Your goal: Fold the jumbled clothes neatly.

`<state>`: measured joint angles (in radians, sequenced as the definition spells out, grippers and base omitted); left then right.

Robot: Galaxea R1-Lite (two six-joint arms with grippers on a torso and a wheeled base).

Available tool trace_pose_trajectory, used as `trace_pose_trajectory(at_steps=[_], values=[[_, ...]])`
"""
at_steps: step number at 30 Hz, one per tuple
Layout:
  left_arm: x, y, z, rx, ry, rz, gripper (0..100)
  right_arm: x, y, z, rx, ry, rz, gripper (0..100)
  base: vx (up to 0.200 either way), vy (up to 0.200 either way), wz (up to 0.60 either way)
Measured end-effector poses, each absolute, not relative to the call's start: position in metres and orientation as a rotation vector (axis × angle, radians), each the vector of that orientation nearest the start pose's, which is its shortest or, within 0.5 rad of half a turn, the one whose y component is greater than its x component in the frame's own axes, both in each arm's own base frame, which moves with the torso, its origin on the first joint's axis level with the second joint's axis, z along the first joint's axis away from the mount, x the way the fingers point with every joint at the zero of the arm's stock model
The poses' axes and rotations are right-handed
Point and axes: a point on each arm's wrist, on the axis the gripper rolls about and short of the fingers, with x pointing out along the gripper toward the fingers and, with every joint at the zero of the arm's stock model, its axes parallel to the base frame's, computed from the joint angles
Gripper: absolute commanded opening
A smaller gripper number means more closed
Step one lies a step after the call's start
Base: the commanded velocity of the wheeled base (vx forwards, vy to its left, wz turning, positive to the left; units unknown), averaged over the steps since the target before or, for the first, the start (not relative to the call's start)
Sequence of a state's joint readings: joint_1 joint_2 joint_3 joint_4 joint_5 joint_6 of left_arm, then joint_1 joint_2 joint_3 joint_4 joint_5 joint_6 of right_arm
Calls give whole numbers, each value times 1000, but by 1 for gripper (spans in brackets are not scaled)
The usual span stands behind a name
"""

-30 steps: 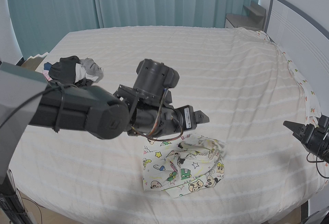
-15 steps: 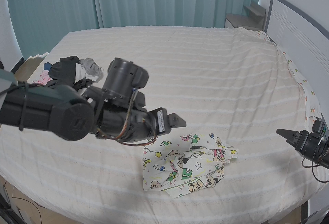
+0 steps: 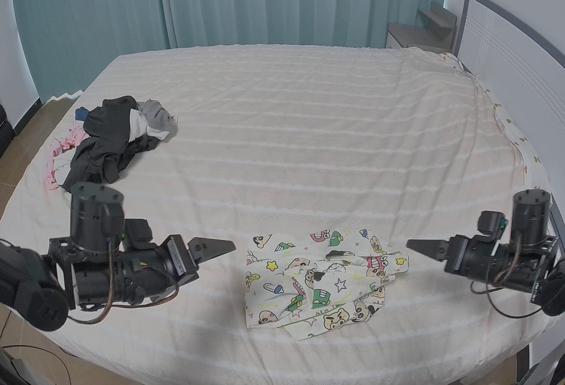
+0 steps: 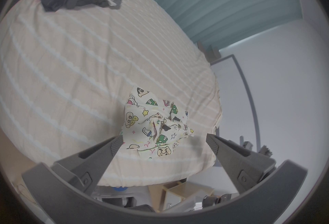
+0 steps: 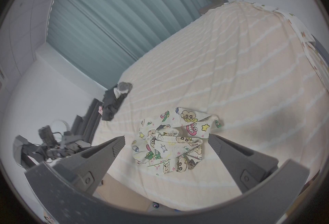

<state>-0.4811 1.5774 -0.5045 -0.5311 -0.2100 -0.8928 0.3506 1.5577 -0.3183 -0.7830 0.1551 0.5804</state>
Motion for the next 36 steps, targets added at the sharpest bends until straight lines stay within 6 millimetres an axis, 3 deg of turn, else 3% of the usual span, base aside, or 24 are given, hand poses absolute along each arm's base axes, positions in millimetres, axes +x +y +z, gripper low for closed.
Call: trace_pose_trajectory(at_steps=[6, 12, 22, 28, 36], values=[[190, -87, 109, -907, 723, -403, 100, 226, 134, 91, 206, 596, 354, 100, 0, 0, 0], [182, -69, 88, -984, 776, -351, 100, 252, 186, 73, -133, 552, 355, 100, 0, 0, 0], [179, -58, 74, -1032, 831, -302, 100, 289, 250, 50, -371, 568, 324, 100, 0, 0, 0], [178, -56, 71, -1039, 843, -291, 100, 316, 261, 29, -433, 571, 262, 100, 0, 0, 0], [178, -55, 70, -1040, 851, -284, 100, 348, 232, 4, -466, 620, 121, 100, 0, 0, 0]])
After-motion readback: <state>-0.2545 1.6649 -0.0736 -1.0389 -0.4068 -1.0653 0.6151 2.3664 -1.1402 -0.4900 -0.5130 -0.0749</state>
